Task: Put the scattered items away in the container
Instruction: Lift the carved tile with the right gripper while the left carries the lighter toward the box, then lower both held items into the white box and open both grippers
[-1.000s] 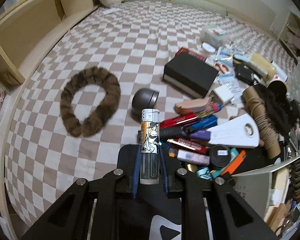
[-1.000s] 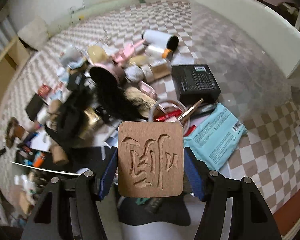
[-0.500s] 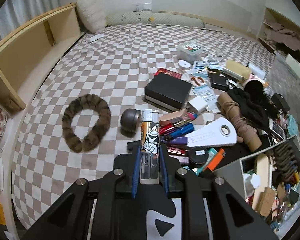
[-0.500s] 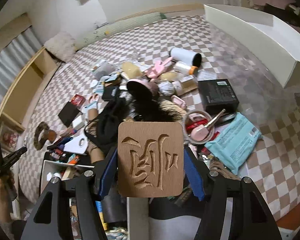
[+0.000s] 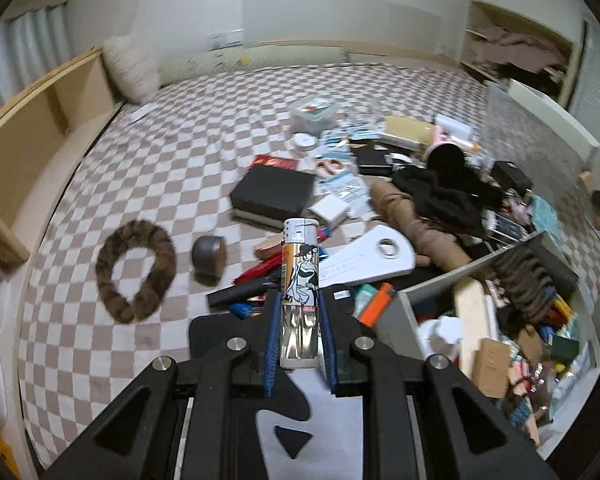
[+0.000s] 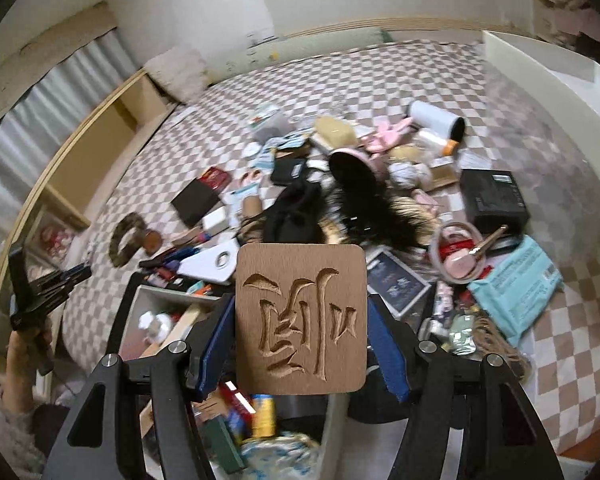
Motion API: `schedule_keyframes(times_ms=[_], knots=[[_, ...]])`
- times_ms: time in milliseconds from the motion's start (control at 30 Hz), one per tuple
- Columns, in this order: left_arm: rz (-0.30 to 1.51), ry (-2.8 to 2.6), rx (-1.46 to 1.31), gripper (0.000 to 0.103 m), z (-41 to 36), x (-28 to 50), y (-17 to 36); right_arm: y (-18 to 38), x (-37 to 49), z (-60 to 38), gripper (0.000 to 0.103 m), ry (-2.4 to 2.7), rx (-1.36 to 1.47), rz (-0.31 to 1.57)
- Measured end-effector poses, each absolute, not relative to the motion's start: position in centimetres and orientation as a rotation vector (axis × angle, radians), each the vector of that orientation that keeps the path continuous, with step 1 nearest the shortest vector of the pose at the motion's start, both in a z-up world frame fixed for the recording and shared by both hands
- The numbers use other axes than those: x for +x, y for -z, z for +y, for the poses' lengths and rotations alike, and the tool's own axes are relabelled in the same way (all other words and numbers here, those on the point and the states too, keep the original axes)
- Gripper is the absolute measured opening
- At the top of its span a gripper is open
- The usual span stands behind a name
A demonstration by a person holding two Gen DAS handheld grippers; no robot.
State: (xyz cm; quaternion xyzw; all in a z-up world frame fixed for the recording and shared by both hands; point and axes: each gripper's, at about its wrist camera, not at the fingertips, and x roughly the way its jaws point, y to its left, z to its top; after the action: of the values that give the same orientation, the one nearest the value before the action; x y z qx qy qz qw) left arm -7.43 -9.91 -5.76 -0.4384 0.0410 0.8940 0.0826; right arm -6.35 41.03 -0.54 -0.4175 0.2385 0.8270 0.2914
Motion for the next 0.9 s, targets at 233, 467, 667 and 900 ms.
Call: schedule_keyframes(times_ms=[233,467,667,900], knots=[[0.155,-2.566,-1.263,0.019,-6.3,-6.5,5.1,0.7,-8.6,38.3,0.065,-2.277,-1.175,0.588],[0.189,-2.470,-1.242,0.019,-2.4,-5.9,4.9,0.9,-9.9,35.7,0.065,-2.352,-1.242,0.547],[0.228,-2.410,-1.257,0.019,0.3,-5.8,5.3,1.8,-10.6,33.5,0.065,-2.399,-1.348,0.496],[0.252,-2.370,-1.258,0.019,2.4,-5.9,5.4,3.1,-11.1,31.2,0.065,-2.439,-1.455,0.452]])
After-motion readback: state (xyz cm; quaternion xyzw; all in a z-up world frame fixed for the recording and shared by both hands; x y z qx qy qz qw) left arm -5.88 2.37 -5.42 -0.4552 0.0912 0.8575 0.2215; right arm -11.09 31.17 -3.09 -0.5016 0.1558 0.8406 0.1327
